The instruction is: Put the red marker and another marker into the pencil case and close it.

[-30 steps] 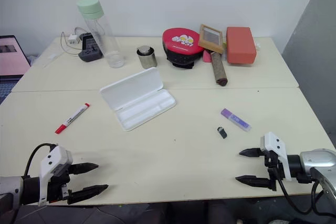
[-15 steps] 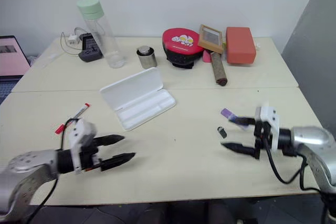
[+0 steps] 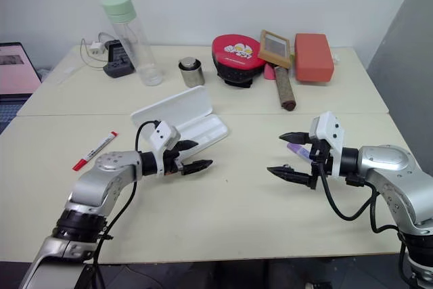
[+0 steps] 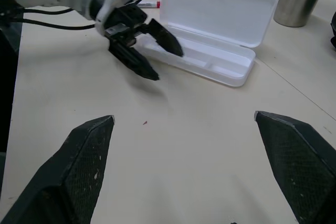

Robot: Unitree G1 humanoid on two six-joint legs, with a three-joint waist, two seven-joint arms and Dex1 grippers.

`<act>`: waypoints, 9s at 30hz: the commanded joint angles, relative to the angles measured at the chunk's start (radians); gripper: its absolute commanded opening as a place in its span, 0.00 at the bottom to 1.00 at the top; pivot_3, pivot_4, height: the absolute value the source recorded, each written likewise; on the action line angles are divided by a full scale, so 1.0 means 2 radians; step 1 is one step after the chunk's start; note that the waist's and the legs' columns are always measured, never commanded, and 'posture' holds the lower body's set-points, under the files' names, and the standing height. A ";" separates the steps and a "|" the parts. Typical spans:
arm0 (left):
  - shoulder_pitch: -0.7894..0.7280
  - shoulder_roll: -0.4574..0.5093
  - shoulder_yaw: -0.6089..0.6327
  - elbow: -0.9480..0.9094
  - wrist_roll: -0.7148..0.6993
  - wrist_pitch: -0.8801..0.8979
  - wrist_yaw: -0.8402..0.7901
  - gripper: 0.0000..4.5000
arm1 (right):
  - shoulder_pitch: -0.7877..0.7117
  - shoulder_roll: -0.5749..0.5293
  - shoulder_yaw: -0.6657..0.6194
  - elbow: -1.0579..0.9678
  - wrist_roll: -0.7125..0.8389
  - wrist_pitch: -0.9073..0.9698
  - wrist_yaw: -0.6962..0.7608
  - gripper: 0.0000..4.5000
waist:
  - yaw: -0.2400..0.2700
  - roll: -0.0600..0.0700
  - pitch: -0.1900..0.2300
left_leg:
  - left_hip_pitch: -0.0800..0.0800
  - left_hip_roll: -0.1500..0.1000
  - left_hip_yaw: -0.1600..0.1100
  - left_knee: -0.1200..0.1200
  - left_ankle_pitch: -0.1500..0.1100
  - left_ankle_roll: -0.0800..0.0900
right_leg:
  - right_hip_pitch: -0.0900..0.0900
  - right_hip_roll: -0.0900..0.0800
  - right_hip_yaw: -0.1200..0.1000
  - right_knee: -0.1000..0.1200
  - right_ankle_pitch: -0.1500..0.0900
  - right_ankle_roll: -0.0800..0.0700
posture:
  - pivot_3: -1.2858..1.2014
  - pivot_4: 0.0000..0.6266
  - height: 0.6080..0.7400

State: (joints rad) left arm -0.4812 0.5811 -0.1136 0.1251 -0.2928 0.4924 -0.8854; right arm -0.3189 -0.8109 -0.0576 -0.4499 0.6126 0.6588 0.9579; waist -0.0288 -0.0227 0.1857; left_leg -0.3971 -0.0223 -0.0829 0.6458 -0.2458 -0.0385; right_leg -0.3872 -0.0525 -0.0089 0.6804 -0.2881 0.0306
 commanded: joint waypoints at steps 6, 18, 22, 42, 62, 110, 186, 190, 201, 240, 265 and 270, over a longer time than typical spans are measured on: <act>-0.024 -0.008 -0.023 0.045 0.046 -0.007 0.005 1.00 | -0.001 -0.002 -0.013 -0.022 0.006 -0.005 -0.005 1.00 | -0.001 0.000 0.000 | 0.000 0.000 0.000 0.000 0.000 0.000 | 0.000 0.000 0.000 0.000 0.000 0.000 | 0.52 0.24 1.00; -0.010 0.001 -0.004 0.021 0.045 0.022 0.019 0.69 | -0.009 0.001 -0.013 -0.018 0.009 -0.013 0.000 1.00 | -0.001 0.000 0.000 | 0.000 0.000 -0.001 0.000 0.000 0.000 | 0.000 0.000 0.000 0.001 0.000 0.000 | 0.52 0.24 1.00; -0.006 0.003 -0.005 0.014 0.043 0.024 0.015 0.54 | -0.015 0.005 -0.016 -0.013 0.014 -0.016 0.005 1.00 | 0.000 0.000 0.000 | 0.000 0.000 -0.001 0.000 0.000 0.000 | 0.000 0.000 0.000 0.001 0.000 0.000 | 0.52 0.24 1.00; 0.046 0.042 -0.037 -0.052 0.057 -0.063 -0.061 0.01 | -0.002 -0.020 -0.041 -0.029 0.048 -0.006 0.016 1.00 | 0.000 0.000 0.000 | 0.000 0.000 -0.001 0.000 0.000 0.000 | 0.000 0.000 0.000 0.000 0.000 0.000 | 0.52 0.24 1.00; 0.118 0.087 -0.084 -0.177 0.038 -0.068 -0.176 0.01 | 0.054 -0.049 -0.060 -0.059 0.064 -0.001 0.020 1.00 | 0.002 0.000 0.000 | 0.000 0.000 -0.001 0.000 0.000 0.000 | 0.000 0.000 0.000 0.000 0.000 0.000 | 0.52 0.24 1.00; 0.094 0.122 0.218 -0.269 -0.231 0.149 -0.022 0.99 | -0.043 0.007 -0.041 -0.028 0.123 -0.003 0.012 1.00 | -0.001 0.000 0.000 | 0.001 0.000 -0.002 0.000 0.000 0.000 | 0.001 0.000 0.000 0.000 0.000 0.000 | 0.52 0.24 1.00; 0.073 0.118 0.242 0.145 -0.065 0.014 -0.043 0.10 | -0.039 0.008 -0.036 -0.042 0.127 -0.003 0.016 1.00 | 0.000 0.005 -0.005 | 0.001 0.000 -0.001 0.000 0.000 0.000 | 0.000 -0.001 0.000 0.001 0.000 0.000 | 0.52 0.24 1.00; 0.099 0.126 0.248 -0.050 -0.145 0.061 -0.079 0.10 | -0.040 0.003 -0.043 -0.037 0.126 -0.005 0.019 1.00 | 0.000 0.000 -0.003 | 0.000 0.001 -0.003 0.000 0.000 0.000 | 0.000 -0.001 0.000 0.000 0.000 0.000 | 0.52 0.24 1.00; 0.029 0.207 0.148 -0.247 -0.219 0.135 -0.155 0.10 | -0.030 0.000 -0.071 -0.051 0.143 -0.003 0.004 1.00 | 0.000 0.000 -0.003 | 0.000 0.001 -0.001 0.000 0.000 0.000 | 0.000 0.000 0.000 0.000 0.000 0.000 | 0.52 0.24 1.00; -0.039 0.096 -0.103 -0.102 0.080 -0.069 -0.202 0.10 | 0.065 -0.015 -0.091 -0.123 0.150 0.000 -0.066 1.00 | 0.000 0.000 -0.002 | 0.000 0.000 0.000 0.000 0.000 0.000 | 0.000 0.001 0.000 0.000 0.000 0.000 | 0.52 0.24 1.00; -0.015 0.096 -0.079 -0.198 0.030 0.020 -0.197 1.00 | 0.074 -0.020 -0.083 -0.108 0.139 0.002 -0.062 1.00 | 0.000 0.000 -0.002 | 0.000 0.000 0.000 0.000 0.000 0.000 | 0.000 0.001 0.000 0.000 0.000 0.000 | 0.52 0.24 1.00; -0.013 0.069 -0.061 -0.219 -0.007 0.048 -0.166 1.00 | 0.069 -0.018 -0.073 -0.077 0.111 0.013 -0.085 1.00 | 0.000 0.000 -0.002 | 0.000 0.000 0.000 0.000 0.000 0.000 | 0.000 0.001 0.000 0.000 0.000 0.000 | 0.52 0.24 1.00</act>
State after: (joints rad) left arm -0.5072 0.7407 -0.2835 -0.2668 -0.2604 0.5626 -1.2508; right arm -0.1699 -0.8428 -0.2017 -0.6235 0.8596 0.6794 0.8171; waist -0.0282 -0.0233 0.1817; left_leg -0.3975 -0.0213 -0.0826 0.6465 -0.2460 -0.0376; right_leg -0.3865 -0.0505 -0.0095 0.6808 -0.2883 0.0307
